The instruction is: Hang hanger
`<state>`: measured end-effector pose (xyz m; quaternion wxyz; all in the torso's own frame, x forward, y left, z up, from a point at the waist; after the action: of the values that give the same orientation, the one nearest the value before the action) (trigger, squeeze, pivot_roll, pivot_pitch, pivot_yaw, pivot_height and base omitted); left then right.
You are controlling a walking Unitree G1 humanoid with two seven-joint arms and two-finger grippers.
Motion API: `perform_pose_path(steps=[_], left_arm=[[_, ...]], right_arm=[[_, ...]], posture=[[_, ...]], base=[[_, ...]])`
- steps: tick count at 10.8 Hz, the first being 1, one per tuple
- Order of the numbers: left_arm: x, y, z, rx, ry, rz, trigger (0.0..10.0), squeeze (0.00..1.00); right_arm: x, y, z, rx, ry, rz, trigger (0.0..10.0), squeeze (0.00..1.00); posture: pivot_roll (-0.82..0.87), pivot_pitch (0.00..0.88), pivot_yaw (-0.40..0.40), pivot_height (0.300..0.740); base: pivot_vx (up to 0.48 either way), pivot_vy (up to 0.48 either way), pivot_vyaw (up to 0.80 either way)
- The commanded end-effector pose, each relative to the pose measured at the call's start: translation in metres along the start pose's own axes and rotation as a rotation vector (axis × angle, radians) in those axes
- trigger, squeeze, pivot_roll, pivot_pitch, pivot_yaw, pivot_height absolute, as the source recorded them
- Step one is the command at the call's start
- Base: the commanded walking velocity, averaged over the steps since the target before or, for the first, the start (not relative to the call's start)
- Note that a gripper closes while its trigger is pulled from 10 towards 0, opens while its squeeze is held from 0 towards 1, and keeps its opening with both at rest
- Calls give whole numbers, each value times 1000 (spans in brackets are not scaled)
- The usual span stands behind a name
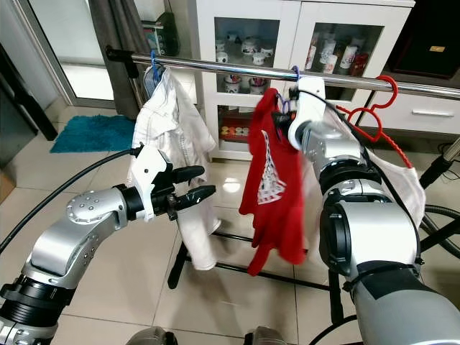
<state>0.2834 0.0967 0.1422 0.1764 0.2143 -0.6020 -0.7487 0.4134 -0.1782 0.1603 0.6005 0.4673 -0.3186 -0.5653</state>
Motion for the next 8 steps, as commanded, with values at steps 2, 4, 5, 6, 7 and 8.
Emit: perform_pose_path(steps=[2, 4, 5, 6, 7, 8], left_arm=[[-2, 1, 0, -12, -8, -16, 10000, 0], [-2, 2, -1, -12, -8, -22, 10000, 0], [-3, 2, -2, -12, -8, -23, 10000, 0], [-2, 2, -2, -12, -9, -24, 10000, 0], [-2, 2, -2, -12, -9, -24, 10000, 0], [-3, 2, -3, -13, -7, -25, 10000, 0]], right_arm=[[-3, 9, 0, 12, -9, 1, 0, 0], [-1, 11, 0, 18, -24, 2, 0, 0], [-1, 11, 0, 19, -28, 7, 0, 0], [-1, 11, 0, 16, -35, 18, 0, 0], [0, 10, 0, 14, -40, 26, 0, 0], [3, 10, 1, 13, -49, 53, 0, 0]], posture=[[-79, 0, 30, 740], [-78, 0, 32, 740], [-79, 0, 33, 740], [-79, 0, 33, 740], [-80, 0, 32, 740], [-80, 0, 30, 740]], base=[[0, 0, 0], [0, 0, 0], [0, 0, 0], [0, 0, 0], [0, 0, 0], [0, 0, 0]])
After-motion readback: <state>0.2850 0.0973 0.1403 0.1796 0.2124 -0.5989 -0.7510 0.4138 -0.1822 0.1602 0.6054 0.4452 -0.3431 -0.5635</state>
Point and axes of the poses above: a point about 5 cm out from each wrist's last joint towards the gripper, its own z axis pointing back from the gripper into the wrist, its own y axis along the axis of the wrist's last joint, x = y × z, the point moved 1 cm from there along -z, pointing out of the wrist towards the gripper, and after that the axes turned 4 degrees about -z, right-handed, at the moved point
